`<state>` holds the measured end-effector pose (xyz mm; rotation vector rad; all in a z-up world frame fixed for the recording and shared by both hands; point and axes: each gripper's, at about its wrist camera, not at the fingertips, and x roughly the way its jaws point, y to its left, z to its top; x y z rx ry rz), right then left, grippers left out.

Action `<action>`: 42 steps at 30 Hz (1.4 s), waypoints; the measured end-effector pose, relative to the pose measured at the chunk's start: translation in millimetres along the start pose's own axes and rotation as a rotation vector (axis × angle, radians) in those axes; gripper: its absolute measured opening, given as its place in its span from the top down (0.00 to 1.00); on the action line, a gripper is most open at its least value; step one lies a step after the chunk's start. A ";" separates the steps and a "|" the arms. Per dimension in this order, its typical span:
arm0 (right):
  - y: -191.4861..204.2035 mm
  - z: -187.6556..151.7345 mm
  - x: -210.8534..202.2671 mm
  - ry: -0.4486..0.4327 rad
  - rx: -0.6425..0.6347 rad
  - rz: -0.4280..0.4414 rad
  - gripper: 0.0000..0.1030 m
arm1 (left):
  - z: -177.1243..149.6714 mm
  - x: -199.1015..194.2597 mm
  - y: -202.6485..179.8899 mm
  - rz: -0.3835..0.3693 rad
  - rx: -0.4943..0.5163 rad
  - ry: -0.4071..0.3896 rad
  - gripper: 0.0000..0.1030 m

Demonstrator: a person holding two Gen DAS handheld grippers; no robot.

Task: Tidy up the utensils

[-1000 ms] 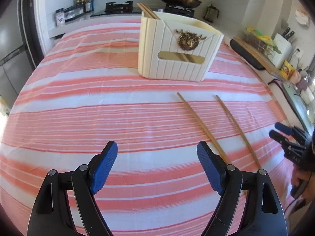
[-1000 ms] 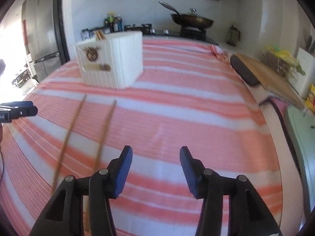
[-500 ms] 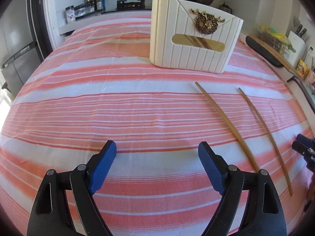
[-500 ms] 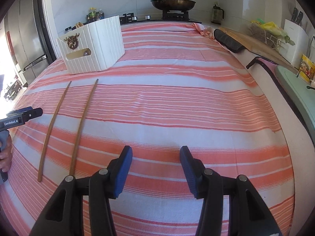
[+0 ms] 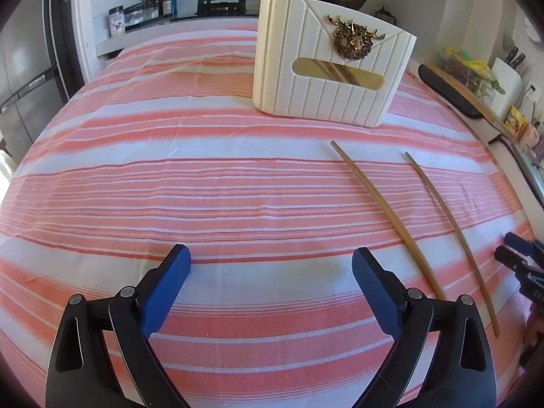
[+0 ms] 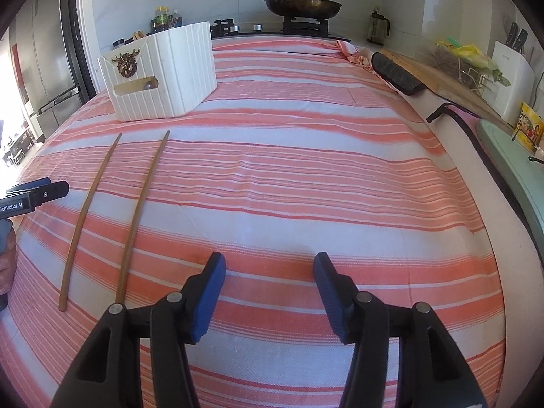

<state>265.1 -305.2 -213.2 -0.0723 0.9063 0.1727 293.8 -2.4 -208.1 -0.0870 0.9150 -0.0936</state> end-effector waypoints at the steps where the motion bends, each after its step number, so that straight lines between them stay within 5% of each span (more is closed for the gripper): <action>1: 0.2 0.1 0.1 0.000 -0.001 -0.001 0.46 | 0.0 0.1 -0.2 0.000 0.000 0.000 0.06; 34: 1.3 0.5 0.8 -0.001 0.004 0.002 0.46 | 1.4 1.5 0.0 -0.003 -0.003 -0.001 0.05; 39: 0.8 0.3 0.5 -0.001 0.004 0.003 0.46 | 2.4 -7.5 6.6 -0.010 -0.063 -0.034 0.05; 42: 1.1 0.5 0.6 -0.001 0.007 0.006 0.46 | 7.8 -16.6 2.4 -0.078 -0.113 -0.036 0.05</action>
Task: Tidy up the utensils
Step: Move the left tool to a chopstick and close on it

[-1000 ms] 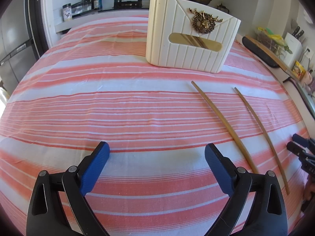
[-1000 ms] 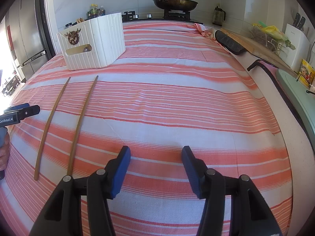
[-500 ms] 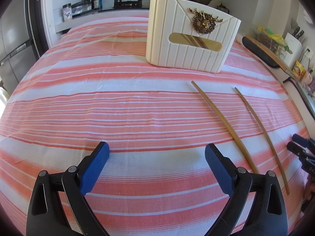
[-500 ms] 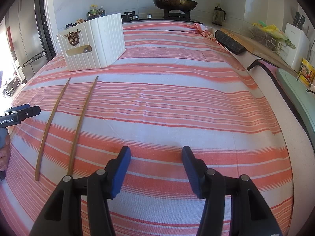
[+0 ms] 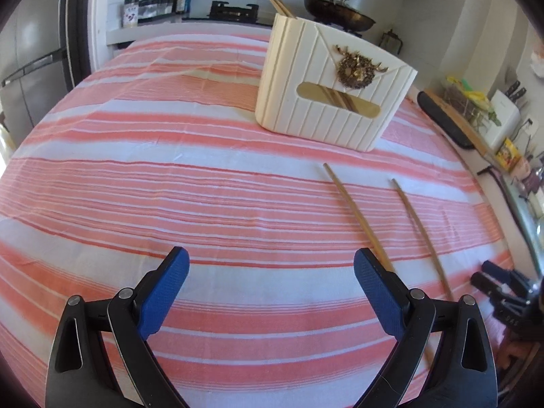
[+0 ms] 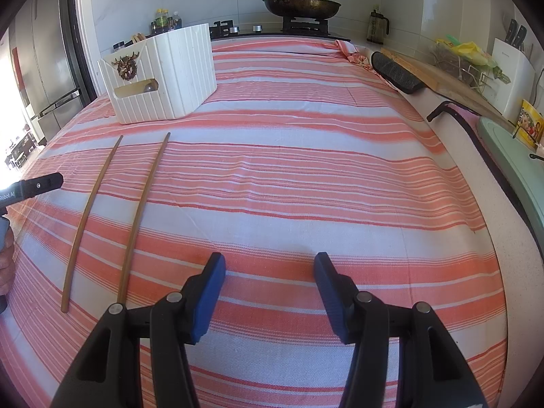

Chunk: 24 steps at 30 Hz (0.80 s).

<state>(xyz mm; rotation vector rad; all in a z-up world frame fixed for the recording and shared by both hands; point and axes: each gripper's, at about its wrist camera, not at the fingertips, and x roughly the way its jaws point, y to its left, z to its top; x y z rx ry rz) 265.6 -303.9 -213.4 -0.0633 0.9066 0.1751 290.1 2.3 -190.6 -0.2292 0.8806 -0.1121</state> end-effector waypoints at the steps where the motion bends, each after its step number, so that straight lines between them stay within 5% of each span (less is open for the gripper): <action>1: 0.0 0.2 0.1 0.000 0.001 0.000 0.46 | 2.0 -1.9 -6.1 -0.017 0.001 0.001 0.05; 6: 0.8 0.5 0.8 0.001 0.001 0.000 0.46 | 12.4 4.6 -48.3 -0.031 0.060 0.034 0.05; 13: 0.7 0.1 0.6 0.000 0.000 -0.004 0.46 | 2.1 45.7 -89.3 0.121 0.201 0.099 0.08; 18: 0.4 0.0 0.7 0.000 0.001 -0.002 0.46 | -9.2 45.3 -92.5 0.136 0.236 0.091 0.11; 21: 0.9 0.2 0.9 0.000 0.001 -0.001 0.46 | -10.3 37.8 -90.6 0.102 0.246 0.085 0.34; 23: 0.5 -0.1 0.8 0.000 0.001 -0.002 0.46 | -11.1 33.5 -92.0 0.092 0.261 0.080 0.69; 24: 0.5 -0.1 0.8 -0.002 0.000 -0.003 0.46 | -12.2 32.1 -92.0 0.087 0.267 0.081 0.76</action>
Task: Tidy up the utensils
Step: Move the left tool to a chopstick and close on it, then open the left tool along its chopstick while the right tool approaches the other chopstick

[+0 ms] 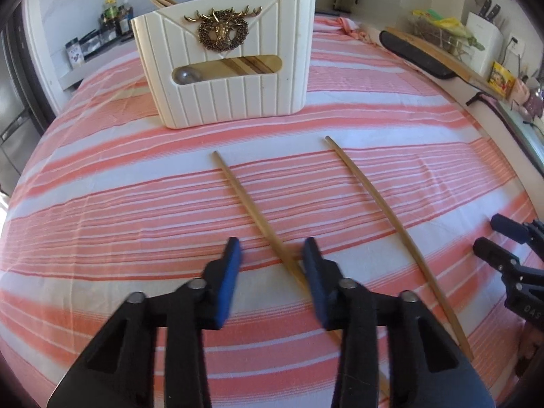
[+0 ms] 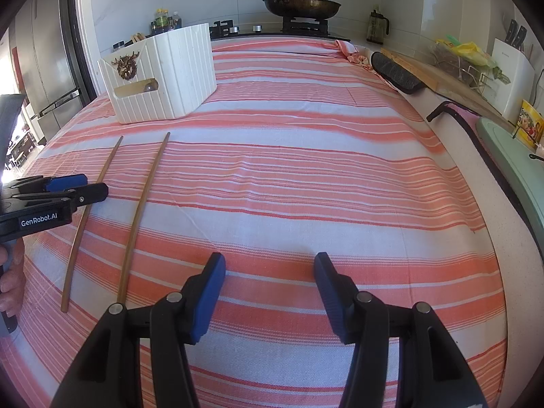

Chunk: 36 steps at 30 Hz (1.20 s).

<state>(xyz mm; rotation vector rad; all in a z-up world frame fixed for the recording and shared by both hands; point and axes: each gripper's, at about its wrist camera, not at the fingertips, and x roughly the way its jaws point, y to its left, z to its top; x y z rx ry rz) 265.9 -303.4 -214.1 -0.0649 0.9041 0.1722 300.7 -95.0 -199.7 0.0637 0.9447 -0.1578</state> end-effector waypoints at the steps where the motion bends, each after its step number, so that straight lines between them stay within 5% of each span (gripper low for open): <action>1: 0.1 0.0 0.1 0.000 0.000 0.000 0.46 | -0.9 -1.0 0.4 -0.013 0.002 0.001 0.82; 10: 0.0 -0.5 0.6 0.000 -0.002 -0.003 0.46 | -14.0 -10.6 32.4 -0.021 -0.063 0.014 0.94; 22: -2.1 5.4 -8.5 0.015 0.051 0.055 0.46 | -43.6 -34.2 87.7 -0.009 -0.107 0.040 0.93; 28: 58.0 29.2 -15.6 0.062 -0.010 0.253 0.46 | -46.7 -34.1 88.7 -0.014 -0.127 0.021 0.93; 33: 98.7 17.4 9.6 0.150 -0.133 0.134 0.47 | -48.7 -36.0 94.5 -0.032 -0.145 0.021 0.93; 35: 97.9 13.5 7.1 0.130 -0.119 0.114 0.58 | -50.4 -36.9 95.1 -0.034 -0.145 0.018 0.93; 36: 96.1 11.9 5.3 0.122 -0.110 0.097 0.73 | -51.4 -37.4 95.2 -0.033 -0.143 0.015 0.93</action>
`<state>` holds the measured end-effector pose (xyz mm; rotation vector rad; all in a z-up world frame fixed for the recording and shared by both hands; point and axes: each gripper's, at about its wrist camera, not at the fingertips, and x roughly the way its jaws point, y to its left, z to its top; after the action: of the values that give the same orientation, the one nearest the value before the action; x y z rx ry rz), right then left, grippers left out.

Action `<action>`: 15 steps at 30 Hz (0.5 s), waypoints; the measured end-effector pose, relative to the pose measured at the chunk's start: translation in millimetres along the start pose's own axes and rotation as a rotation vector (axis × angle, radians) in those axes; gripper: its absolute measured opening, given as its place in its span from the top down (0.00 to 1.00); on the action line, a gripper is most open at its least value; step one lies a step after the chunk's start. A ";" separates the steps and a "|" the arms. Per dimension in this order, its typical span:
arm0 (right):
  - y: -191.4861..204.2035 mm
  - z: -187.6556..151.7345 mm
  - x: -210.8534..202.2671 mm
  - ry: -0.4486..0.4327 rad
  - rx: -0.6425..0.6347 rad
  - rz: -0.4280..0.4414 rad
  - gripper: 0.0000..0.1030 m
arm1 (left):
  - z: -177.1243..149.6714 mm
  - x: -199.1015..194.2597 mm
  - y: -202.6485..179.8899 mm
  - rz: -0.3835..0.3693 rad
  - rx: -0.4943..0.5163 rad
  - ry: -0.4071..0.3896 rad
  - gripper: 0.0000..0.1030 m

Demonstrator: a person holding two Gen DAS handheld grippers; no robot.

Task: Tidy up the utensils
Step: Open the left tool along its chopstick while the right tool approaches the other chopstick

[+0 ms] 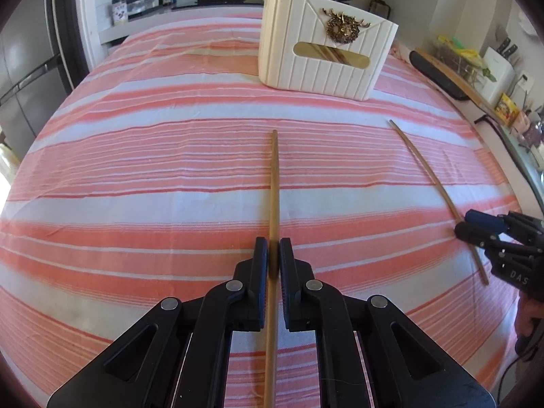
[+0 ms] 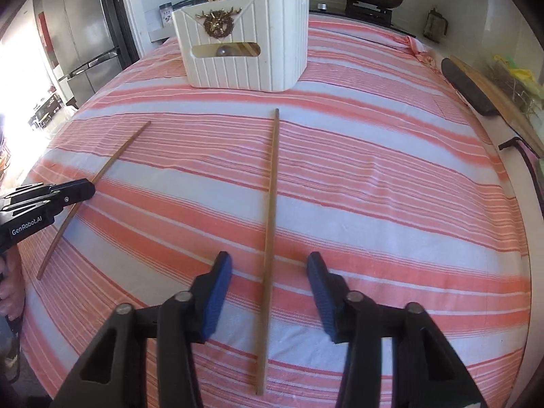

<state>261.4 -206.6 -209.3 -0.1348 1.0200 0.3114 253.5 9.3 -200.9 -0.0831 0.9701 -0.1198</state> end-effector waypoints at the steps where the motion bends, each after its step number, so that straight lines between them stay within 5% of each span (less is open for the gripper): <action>1: -3.1 -2.2 -2.1 -0.002 0.012 -0.009 0.88 | -0.7 -0.4 -0.3 0.002 0.001 -0.002 0.93; 9: -40.1 -26.2 -22.1 0.009 0.115 -0.059 0.94 | -4.5 -7.5 0.1 0.005 0.022 0.018 0.89; 12: -51.2 -31.1 -30.7 0.030 0.124 -0.053 0.91 | 2.0 -14.4 6.2 -0.019 0.032 0.039 0.59; 13: -53.8 -30.3 -33.8 0.032 0.125 -0.039 0.85 | 6.4 -17.3 9.5 -0.038 0.031 0.038 0.46; 15: -59.7 -23.5 -41.6 0.029 0.124 -0.001 0.67 | 18.3 -21.9 14.3 -0.074 0.041 0.042 0.37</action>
<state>241.0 -277.1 -188.0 -0.0279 1.0648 0.2452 257.2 26.8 -174.4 -0.0788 1.0064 -0.2107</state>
